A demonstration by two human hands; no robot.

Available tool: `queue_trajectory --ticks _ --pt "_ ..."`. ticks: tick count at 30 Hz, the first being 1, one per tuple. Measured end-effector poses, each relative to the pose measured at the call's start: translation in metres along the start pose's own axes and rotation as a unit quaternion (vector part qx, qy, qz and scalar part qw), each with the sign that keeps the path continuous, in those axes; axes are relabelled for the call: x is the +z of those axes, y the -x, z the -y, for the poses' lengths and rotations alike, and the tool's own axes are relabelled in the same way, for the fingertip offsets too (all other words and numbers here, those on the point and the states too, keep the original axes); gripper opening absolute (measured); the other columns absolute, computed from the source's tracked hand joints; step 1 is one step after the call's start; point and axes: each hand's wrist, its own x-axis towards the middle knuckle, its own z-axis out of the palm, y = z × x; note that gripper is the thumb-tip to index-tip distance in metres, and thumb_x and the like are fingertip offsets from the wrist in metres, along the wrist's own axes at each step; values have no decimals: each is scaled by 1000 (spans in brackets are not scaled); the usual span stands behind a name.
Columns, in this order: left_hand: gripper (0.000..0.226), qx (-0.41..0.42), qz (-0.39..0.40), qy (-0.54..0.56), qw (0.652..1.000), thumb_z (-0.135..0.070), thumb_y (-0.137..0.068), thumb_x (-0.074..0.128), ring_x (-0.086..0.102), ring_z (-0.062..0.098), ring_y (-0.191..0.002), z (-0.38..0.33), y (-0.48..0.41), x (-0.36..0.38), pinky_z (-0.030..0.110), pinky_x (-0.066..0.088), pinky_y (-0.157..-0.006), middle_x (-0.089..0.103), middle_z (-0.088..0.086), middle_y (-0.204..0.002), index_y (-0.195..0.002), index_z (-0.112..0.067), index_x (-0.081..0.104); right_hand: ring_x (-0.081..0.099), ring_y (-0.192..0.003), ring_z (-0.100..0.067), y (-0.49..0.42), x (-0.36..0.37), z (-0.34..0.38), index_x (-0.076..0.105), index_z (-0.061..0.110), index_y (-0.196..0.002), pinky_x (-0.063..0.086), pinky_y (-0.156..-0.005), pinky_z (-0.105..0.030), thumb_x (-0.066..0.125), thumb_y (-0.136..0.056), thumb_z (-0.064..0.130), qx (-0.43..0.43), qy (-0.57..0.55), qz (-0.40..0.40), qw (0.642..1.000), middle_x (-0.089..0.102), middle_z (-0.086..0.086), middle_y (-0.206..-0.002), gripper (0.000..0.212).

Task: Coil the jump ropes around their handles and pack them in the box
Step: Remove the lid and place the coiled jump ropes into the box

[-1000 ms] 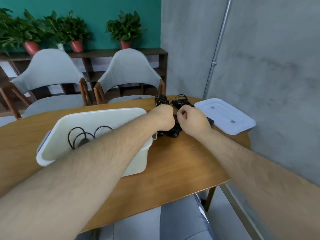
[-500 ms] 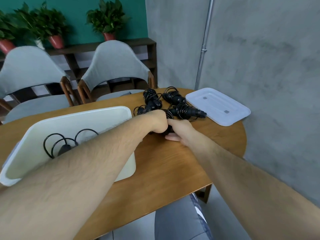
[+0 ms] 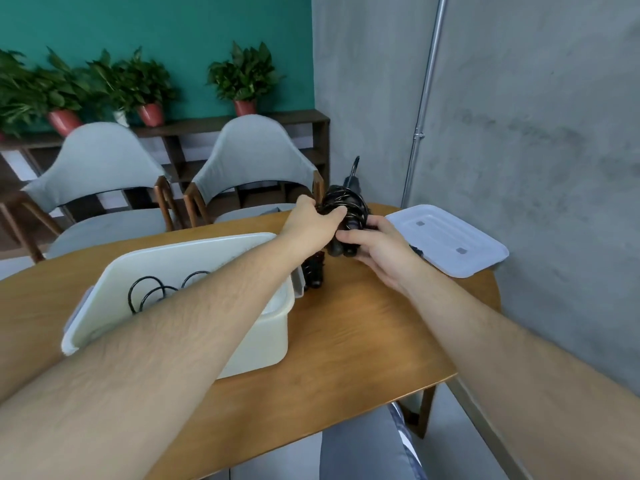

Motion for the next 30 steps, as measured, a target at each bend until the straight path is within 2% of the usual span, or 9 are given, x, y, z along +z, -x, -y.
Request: queue_trajectory --ticks 4,9,12,14,17,20,23,26,30 --pt "42 30 -8 1 1000 -58 -91 63 63 5 -83 3 11 -35 29 54 -74 63 -12 -96 -110 -22 55 73 -103 -28 11 32 17 50 6 -126 58 -93 -47 87 -72 5 -28 46 18 998 70 -16 -118 65" --pt "56 28 -31 69 997 -59 -79 73 72 17 -96 18 37 -78 43 61 -84 72 -2 -108 -119 -23 58 74 -97 -20 22 76 22 47 10 -124 61 -85 -42 87 -72 14 -35 125 34 991 70 -11 -115 66" --pt "23 41 -68 84 993 -46 -89 72 73 16 -93 28 54 -103 40 60 -86 74 -3 -95 -95 -26 64 73 -94 -23 31 111 27 46 12 -125 62 -81 -45 74 -85 22 -38 160 25 986 68 -9 -112 50" --pt "18 53 -66 93 992 -42 -93 70 73 15 -86 30 64 -113 42 59 -90 75 -4 -85 -82 -28 66 70 -95 -20 34 126 31 41 17 -137 63 -78 -45 66 -92 38 -36 183 12 982 64 -1 -111 56" --pt "22 35 -56 112 992 -44 -93 70 72 13 -87 41 74 -131 41 58 -91 74 -3 -93 -95 -22 65 71 -90 -22 36 147 34 31 27 -150 64 -71 -46 57 -93 57 -45 244 7 969 62 10 -97 69" --pt "52 -26 -52 121 991 -46 -89 74 72 21 -92 56 82 -142 44 61 -85 68 5 -110 -123 -19 44 72 -82 -23 33 161 35 39 25 -141 64 -67 -46 53 -96 51 -37 360 30 932 64 6 -94 54" --pt "54 -75 7 107 991 -41 -94 70 76 26 -83 72 90 -144 40 62 -77 72 10 -103 -130 -20 37 73 -75 -25 35 172 39 53 16 -122 64 -63 -36 52 -99 45 31 465 89 880 68 -5 -97 37" --pt "30 -85 60 62 993 -35 -99 64 75 25 -75 80 96 -143 34 61 -68 74 15 -97 -115 -15 48 72 -72 -28 41 180 40 54 13 -91 57 -51 -25 51 -102 30 88 529 117 836 69 -13 -96 21" --pt "23 -85 81 1 993 -32 -103 58 70 23 -74 87 94 -133 28 61 -63 70 16 -93 -90 -15 50 70 -89 -30 32 184 28 57 8 -93 62 -76 -37 54 -100 13 115 532 146 826 64 -12 -100 9"
